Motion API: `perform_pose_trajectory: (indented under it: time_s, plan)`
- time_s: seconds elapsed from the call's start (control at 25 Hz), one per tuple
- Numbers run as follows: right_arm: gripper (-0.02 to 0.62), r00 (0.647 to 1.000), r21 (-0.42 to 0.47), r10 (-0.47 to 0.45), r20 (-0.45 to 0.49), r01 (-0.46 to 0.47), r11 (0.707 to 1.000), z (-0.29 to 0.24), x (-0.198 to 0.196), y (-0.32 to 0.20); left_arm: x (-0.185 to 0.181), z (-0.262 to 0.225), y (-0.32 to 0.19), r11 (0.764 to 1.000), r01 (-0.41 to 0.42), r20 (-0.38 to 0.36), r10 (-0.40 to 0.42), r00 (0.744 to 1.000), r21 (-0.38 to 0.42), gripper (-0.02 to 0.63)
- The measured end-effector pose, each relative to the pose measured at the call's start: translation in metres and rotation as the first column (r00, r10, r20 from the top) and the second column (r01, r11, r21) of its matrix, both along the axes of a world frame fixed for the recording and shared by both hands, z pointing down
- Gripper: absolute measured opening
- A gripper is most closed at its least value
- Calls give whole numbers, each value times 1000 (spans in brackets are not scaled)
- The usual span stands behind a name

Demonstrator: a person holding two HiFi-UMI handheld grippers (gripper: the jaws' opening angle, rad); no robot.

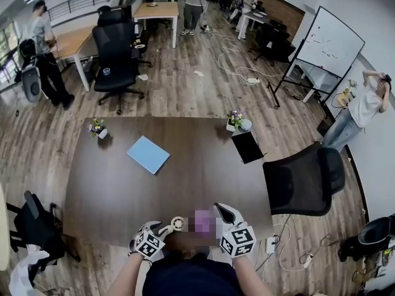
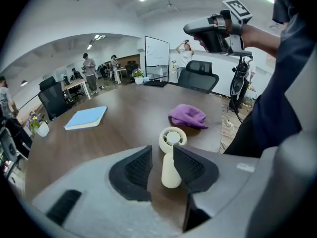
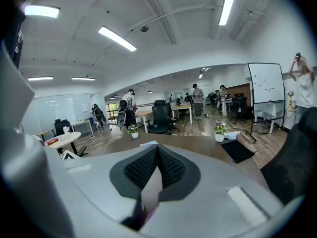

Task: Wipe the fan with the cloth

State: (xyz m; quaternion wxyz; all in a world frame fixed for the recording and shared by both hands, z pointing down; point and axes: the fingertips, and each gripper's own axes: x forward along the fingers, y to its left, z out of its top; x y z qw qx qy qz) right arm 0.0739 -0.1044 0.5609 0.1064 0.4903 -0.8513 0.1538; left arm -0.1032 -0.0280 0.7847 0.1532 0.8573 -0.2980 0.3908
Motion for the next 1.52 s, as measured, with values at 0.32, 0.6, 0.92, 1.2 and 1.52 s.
perform_pose_trajectory:
  time_s: [0.32,0.6,0.92,1.2,1.52]
  plan:
    - [12,999,-21,-43,-34,42,999,13,-5,-2,-1,54,15,993,-66,83,74,994,-100,212]
    - [12,994,-55,-82,-69,78,995,26,-9,-1,-3,78,26,984,-73,111,92,990,-163,215]
    - [14,992,-89,-83,-94,75,993,42,-4,1,-8,94,25,981,-44,121,68,990,-191,204]
    - [14,990,-152,-97,-104,81,985,64,0,8,-11,91,26,984,-44,118,65,991,-174,202]
    - [123,949,-318,-233,-213,159,935,145,-1,20,-9,93,24,983,-38,124,61,990,-182,201]
